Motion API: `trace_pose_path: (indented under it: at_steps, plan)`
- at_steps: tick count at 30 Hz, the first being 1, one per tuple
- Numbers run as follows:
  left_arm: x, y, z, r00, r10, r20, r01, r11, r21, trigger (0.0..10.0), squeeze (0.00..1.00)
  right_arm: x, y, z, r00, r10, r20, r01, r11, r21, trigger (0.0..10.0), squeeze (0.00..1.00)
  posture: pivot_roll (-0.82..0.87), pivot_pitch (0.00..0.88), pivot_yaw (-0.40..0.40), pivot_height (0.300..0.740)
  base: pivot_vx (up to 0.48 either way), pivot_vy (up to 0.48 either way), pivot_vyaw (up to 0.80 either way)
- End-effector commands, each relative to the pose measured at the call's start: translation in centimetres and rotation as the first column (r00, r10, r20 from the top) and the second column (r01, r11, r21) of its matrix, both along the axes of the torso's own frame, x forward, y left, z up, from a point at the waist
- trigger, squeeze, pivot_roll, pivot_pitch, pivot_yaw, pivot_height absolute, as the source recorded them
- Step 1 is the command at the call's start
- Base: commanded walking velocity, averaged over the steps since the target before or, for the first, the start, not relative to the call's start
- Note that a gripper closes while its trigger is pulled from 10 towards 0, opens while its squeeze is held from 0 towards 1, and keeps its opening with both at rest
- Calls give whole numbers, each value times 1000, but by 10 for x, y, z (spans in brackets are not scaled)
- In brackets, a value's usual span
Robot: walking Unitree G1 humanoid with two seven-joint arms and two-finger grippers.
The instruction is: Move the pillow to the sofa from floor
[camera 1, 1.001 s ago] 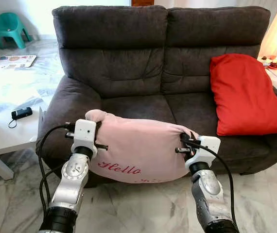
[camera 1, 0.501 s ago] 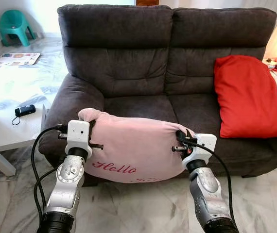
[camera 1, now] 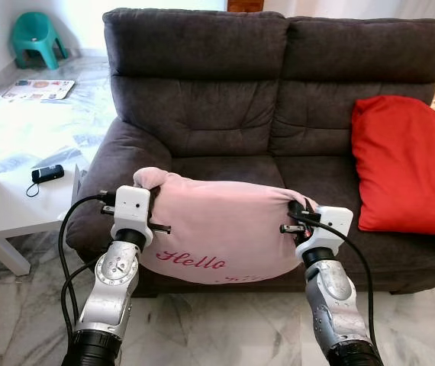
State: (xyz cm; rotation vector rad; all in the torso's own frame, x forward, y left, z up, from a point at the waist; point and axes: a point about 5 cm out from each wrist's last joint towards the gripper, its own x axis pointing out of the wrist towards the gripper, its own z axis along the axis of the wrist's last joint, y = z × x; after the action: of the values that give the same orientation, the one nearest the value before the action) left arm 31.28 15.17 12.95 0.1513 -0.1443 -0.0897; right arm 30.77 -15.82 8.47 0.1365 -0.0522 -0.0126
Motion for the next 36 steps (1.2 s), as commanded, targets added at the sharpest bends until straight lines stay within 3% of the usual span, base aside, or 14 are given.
trace_pose_path:
  at_steps: [1, 6, 15, 18, 36]
  plan:
    - [3, 7, 7, 999, 24, 36, -23, 1000, -11, 10000, 0, 2, -29, 26, 980, -163, 111, 162, 987, 14, 10000, 0, 48, 0, -26, 740, 277, 0, 0]
    - [3, 6, 6, 999, 15, 31, -15, 1000, -11, 10000, 0, -1, -38, 27, 971, -210, 118, 211, 977, -1, 10000, 0, 36, 0, -19, 740, 275, 0, 0]
    - [6, 7, 10, 999, 26, 42, -26, 1000, -13, 10000, 0, 0, -22, 30, 986, -101, 135, 107, 993, -42, 10000, 0, 66, 0, -33, 740, 279, 0, 317]
    - [6, 8, 11, 998, 34, 46, -34, 999, -14, 10000, 0, -1, -16, 25, 991, -82, 108, 84, 996, -17, 10000, 0, 73, 0, -36, 740, 279, 0, 0]
    - [8, 12, 19, 996, 55, 75, -54, 998, -18, 10000, 0, -1, -10, 29, 992, -42, 121, 44, 999, -20, 10000, 0, 87, 0, -42, 740, 282, 0, 0]
